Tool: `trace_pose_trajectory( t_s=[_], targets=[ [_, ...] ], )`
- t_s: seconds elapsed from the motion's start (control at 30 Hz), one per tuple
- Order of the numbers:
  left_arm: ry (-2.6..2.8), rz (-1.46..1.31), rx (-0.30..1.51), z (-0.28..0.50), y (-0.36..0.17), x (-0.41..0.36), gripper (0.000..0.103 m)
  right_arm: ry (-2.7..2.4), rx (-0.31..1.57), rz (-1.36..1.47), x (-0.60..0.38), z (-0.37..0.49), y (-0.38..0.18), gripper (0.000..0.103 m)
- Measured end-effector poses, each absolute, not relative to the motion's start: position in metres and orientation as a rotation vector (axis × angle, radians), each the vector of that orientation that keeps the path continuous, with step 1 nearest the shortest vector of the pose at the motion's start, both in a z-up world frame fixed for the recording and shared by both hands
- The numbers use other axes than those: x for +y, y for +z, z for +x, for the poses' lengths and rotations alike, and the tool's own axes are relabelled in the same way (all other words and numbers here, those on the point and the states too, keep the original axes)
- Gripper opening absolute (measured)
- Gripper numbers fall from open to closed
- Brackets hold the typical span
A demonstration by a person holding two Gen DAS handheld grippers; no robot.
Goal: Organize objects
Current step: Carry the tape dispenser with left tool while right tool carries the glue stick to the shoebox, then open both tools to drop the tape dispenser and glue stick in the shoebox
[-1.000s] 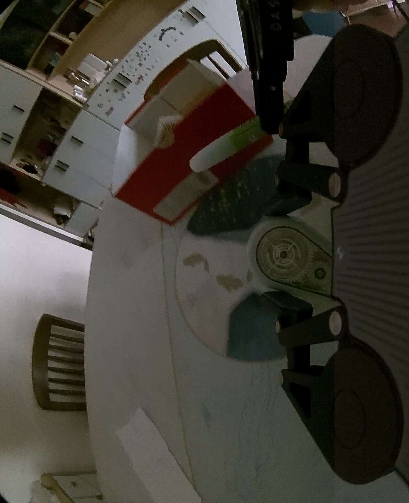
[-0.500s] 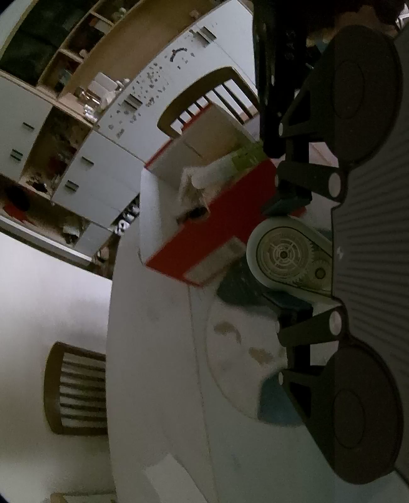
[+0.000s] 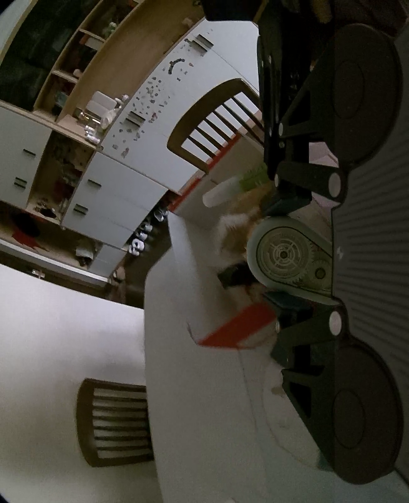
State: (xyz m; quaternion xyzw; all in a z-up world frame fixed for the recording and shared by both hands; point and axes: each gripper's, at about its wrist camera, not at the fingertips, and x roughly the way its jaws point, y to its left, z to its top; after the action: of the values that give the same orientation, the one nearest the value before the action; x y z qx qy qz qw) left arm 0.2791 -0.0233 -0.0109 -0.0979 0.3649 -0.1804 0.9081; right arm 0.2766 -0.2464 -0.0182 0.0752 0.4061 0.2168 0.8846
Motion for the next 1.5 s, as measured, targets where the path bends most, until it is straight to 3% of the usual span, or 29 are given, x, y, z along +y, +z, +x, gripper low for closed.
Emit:
trace_pose_trajectory(
  t_s=[0.5, 0.93, 1.5],
  targets=[
    [-0.347, -0.128, 0.767, 0.351, -0.001, -0.086, 0.051, 0.361, 0.855, 0.187, -0.288, 0.336, -0.038, 0.017],
    [-0.322, -0.040, 0.856, 0.387, -0.042, -0.126, 0.051, 0.349, 0.948, 0.125, -0.283, 0.359, -0.078, 0.017],
    [-0.292, 0.054, 0.962, 0.419, -0.081, -0.153, 0.051, 0.384, 0.942, 0.074, -0.283, 0.361, -0.088, 0.017]
  ],
)
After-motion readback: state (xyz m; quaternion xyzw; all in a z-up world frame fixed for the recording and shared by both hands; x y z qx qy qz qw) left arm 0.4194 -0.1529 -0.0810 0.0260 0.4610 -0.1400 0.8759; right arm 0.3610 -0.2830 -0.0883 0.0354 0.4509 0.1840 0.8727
